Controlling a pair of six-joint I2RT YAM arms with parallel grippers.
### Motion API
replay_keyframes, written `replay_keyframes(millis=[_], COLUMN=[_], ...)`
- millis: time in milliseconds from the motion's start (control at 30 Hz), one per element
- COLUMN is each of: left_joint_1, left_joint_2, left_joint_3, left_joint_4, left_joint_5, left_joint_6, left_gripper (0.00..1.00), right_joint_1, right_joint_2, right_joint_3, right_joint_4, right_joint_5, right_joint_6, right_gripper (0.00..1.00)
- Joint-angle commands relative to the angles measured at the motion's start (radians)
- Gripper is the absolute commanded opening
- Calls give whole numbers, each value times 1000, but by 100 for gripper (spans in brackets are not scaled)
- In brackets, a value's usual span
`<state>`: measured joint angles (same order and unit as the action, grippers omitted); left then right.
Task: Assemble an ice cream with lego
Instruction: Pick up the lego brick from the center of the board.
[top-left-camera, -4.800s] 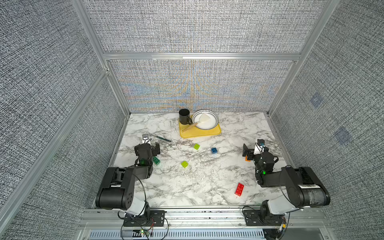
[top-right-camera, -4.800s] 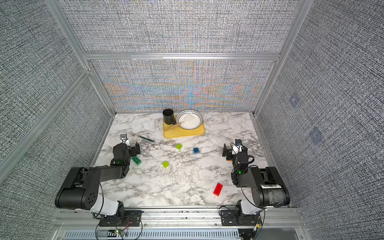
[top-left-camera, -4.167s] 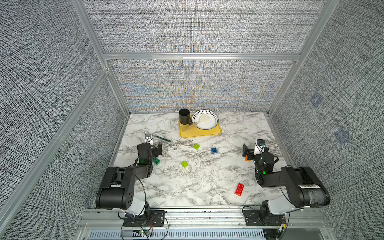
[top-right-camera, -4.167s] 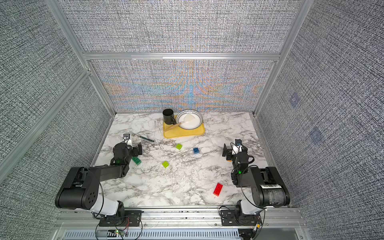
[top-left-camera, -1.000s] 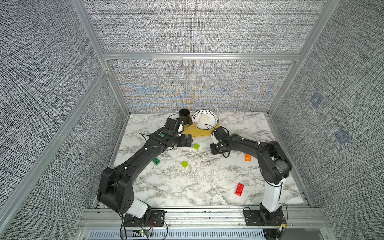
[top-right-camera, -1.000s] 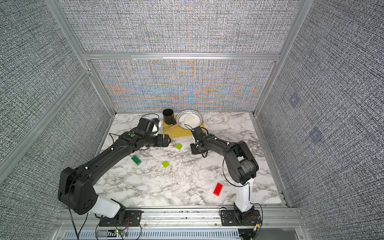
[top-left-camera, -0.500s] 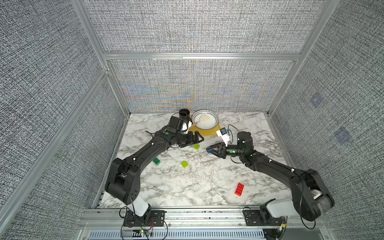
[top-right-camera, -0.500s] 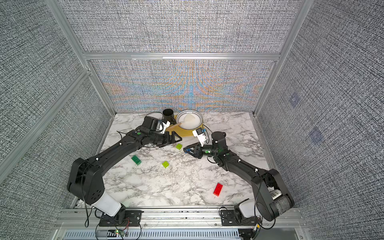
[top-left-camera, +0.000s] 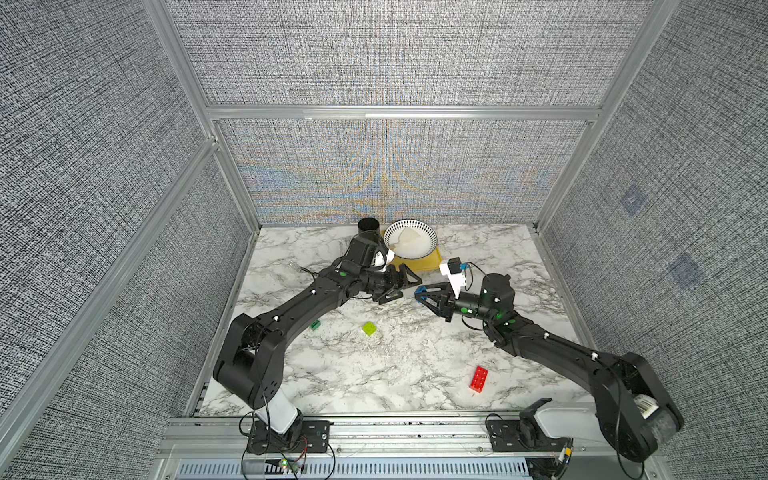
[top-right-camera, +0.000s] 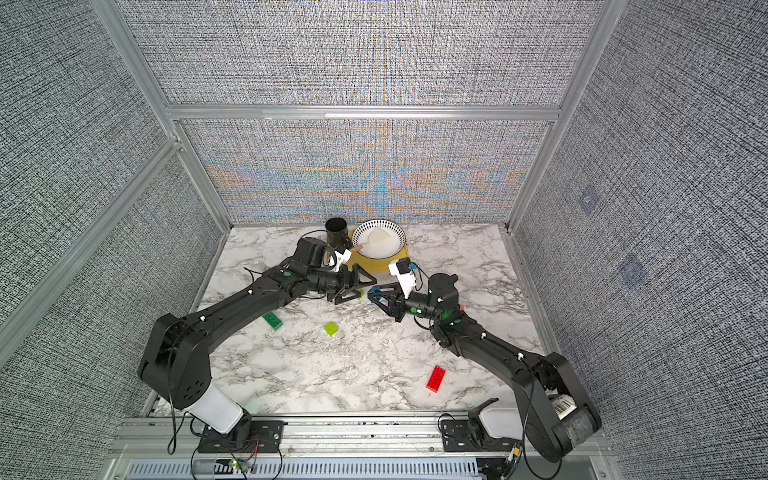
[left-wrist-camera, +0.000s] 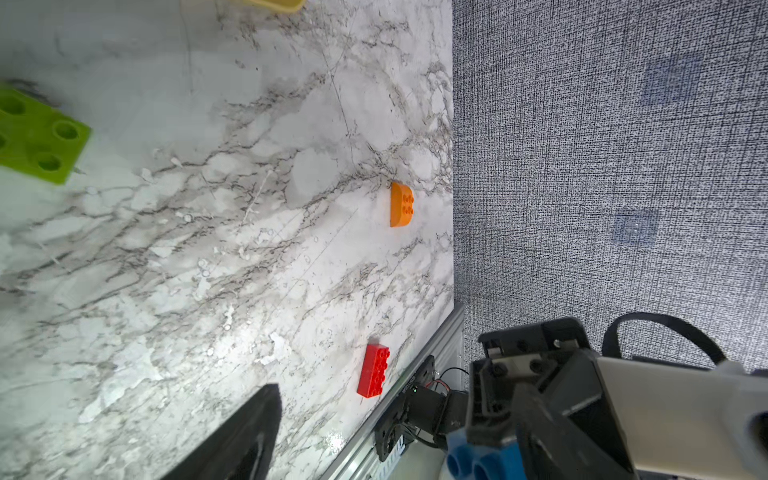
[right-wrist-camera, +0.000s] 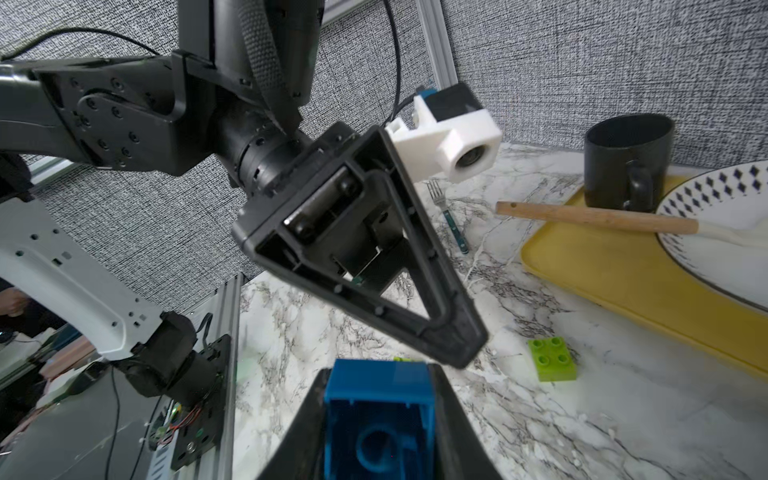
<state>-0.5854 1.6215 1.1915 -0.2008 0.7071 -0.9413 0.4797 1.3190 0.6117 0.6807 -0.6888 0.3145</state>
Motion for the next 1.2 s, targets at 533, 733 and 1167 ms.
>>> replay_keyframes(millis=[533,733,1167], left_joint_1=[-55,-71,-75], left_joint_2=[-29,-8,10], left_joint_3=[-137,-147,-136], left_joint_4=[416,479,540], left_joint_5=[1,6,9], left_joint_6=[-325,-372,-412], left_gripper=[67,60,13], right_joint_1=[61,67,76], right_joint_2=[72,101,121], right_joint_3=[-141,-152,-168], right_joint_4=[462,541,549], right_joint_5=[279,285,288], right_joint_6=[1,24,17], right_gripper=[5,8,15])
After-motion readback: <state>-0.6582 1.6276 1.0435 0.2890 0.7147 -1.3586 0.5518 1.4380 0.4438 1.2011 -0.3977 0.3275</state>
